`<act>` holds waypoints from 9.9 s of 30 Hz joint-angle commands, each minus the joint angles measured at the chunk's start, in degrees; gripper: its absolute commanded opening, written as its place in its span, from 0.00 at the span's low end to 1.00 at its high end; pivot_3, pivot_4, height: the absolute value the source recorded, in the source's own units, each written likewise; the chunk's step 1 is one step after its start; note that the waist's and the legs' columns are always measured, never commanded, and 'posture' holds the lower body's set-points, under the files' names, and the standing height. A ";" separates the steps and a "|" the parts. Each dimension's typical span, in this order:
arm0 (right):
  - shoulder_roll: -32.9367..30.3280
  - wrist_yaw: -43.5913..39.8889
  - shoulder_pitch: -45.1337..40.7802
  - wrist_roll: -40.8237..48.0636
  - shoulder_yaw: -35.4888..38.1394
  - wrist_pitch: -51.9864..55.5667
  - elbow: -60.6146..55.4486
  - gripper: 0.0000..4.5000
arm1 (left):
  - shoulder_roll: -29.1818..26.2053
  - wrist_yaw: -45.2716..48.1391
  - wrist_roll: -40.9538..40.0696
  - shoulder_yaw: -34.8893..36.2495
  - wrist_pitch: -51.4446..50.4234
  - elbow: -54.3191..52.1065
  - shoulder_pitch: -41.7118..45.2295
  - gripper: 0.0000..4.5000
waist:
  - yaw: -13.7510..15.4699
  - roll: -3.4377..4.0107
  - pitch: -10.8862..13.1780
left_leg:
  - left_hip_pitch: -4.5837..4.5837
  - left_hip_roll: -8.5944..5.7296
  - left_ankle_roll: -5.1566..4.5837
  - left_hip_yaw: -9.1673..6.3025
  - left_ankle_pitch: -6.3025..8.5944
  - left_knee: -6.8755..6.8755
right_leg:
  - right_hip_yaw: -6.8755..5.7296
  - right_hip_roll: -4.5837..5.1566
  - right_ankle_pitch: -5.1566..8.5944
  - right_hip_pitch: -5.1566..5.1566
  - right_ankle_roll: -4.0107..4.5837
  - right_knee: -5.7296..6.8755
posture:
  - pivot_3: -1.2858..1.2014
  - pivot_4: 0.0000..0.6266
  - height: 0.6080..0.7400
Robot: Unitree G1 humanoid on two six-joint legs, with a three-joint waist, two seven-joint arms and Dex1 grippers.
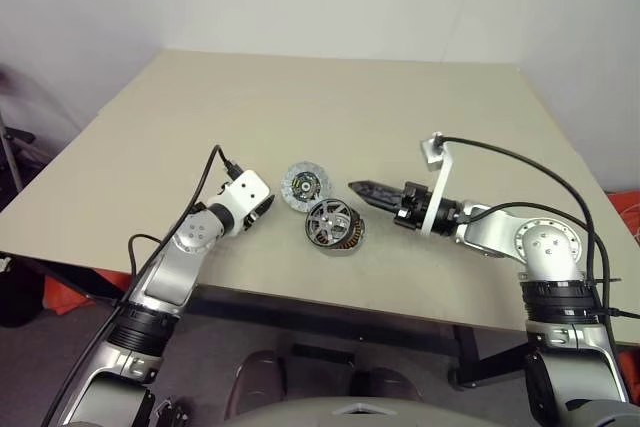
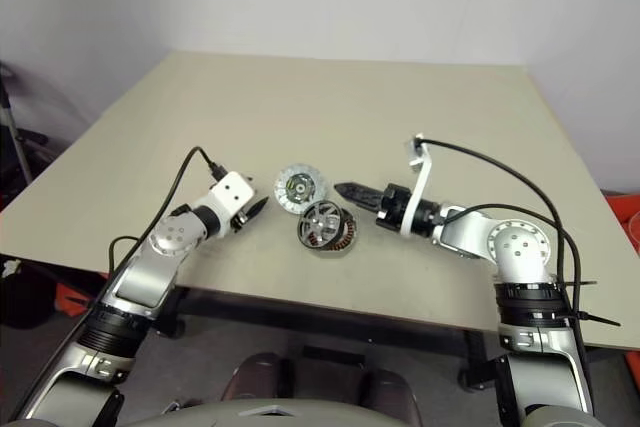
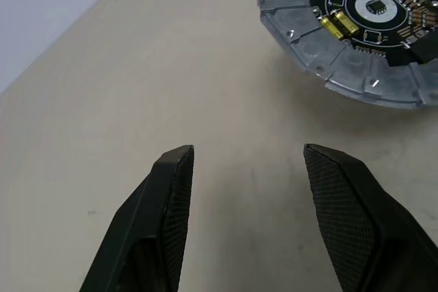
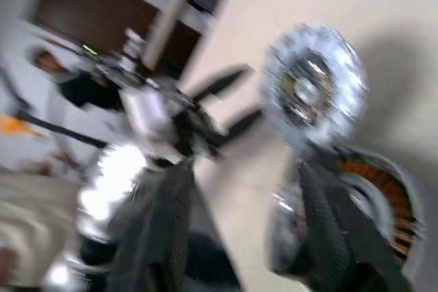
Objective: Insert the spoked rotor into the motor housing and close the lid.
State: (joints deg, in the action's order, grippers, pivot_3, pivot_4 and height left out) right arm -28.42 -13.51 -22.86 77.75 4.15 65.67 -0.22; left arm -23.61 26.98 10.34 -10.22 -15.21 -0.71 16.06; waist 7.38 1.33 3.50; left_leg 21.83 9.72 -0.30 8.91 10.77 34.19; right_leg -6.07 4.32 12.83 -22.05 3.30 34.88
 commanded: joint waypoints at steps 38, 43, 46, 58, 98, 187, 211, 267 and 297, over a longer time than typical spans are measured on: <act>0.64 -22.15 -7.34 -37.83 -14.50 -3.62 -2.98 0.05 | -0.71 -1.68 0.92 0.49 2.44 0.92 -0.24 0.60 | -0.14 -0.02 -0.02 | -0.11 0.03 -0.10 0.00 0.05 0.04 | 0.01 -0.02 -0.14 0.09 0.24 0.02 | 0.52 0.00 1.00; 0.51 -23.37 -8.39 -41.38 -14.55 -5.44 0.53 0.05 | -0.87 -1.95 1.08 0.77 2.59 1.00 -0.27 0.60 | -0.19 -0.02 -0.02 | -0.48 0.04 -0.13 0.00 0.08 0.03 | 0.01 -0.02 -0.06 0.49 0.12 0.01 | 0.52 0.00 1.00; 0.42 -24.16 -8.73 -42.82 -13.84 -5.92 1.86 0.05 | -0.95 -2.09 1.23 0.74 2.71 1.14 -0.14 0.60 | -0.28 -0.02 -0.02 | -0.76 0.04 -0.18 0.00 0.12 0.02 | 0.01 -0.02 -0.05 0.79 0.11 -0.04 | 0.52 0.00 1.00; 4.62 -25.56 -8.79 -38.25 -4.56 -5.21 1.18 0.05 | -1.26 -2.13 1.17 0.57 3.03 2.20 0.88 0.60 | -0.28 -0.01 -0.01 | -0.71 0.04 -0.21 0.00 0.13 0.01 | 0.01 -0.02 -0.06 0.75 0.13 -0.04 | 0.52 0.00 1.00; -9.49 -54.30 -13.26 -60.55 -21.57 -42.32 -3.53 0.05 | -0.85 0.47 -5.84 5.53 -1.96 3.18 10.83 0.60 | -0.10 -0.23 -0.18 | -0.67 0.04 -0.43 0.02 0.27 -0.01 | 0.00 -0.02 -0.02 0.80 0.12 -0.15 | 0.52 0.00 1.00; -12.27 -70.47 -10.26 -81.81 -31.42 -75.65 9.90 0.69 | -6.27 10.82 -20.36 4.02 -22.17 -9.36 9.91 0.60 | -1.80 -0.25 -0.15 | -0.69 0.07 -0.63 0.04 0.35 0.15 | 0.00 -0.02 -0.18 0.87 0.53 -0.10 | 0.52 0.00 1.00; -9.45 -71.03 -14.70 -84.43 -32.36 -78.11 14.55 0.69 | -6.17 9.20 -19.86 3.48 -21.84 -10.88 6.92 0.60 | -1.87 -0.25 -0.15 | -0.62 0.07 -0.64 0.04 0.36 0.15 | -0.01 -0.02 -0.19 0.80 0.56 -0.08 | 0.52 0.00 1.00; -8.47 -64.47 -20.35 -88.33 -29.99 -72.31 18.97 0.00 | -3.84 5.25 -17.69 3.57 -18.55 -8.04 5.18 0.60 | -2.06 -0.26 -0.14 | -0.70 0.08 -0.54 0.03 0.30 0.14 | 0.00 -0.03 -0.19 0.85 0.56 -0.05 | 0.52 0.00 1.00; -8.77 -67.44 -16.08 -89.14 -32.37 -79.94 18.31 0.99 | -5.20 5.09 -17.71 5.01 -18.07 -7.26 5.01 0.60 | -1.91 -0.26 -0.14 | -0.66 0.09 -0.60 0.04 0.34 0.14 | -0.01 -0.04 -0.19 0.82 0.56 -0.08 | 0.52 0.00 1.00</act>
State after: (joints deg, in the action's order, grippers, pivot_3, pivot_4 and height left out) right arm -37.05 -80.82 -38.39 -11.20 -27.89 -13.46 18.08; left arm -28.10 32.22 -7.64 -6.85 -34.15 -6.74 20.59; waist 5.47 1.07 3.36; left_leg 21.16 9.81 -0.90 8.94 11.10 34.33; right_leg -6.08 4.28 12.64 -21.23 3.86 34.80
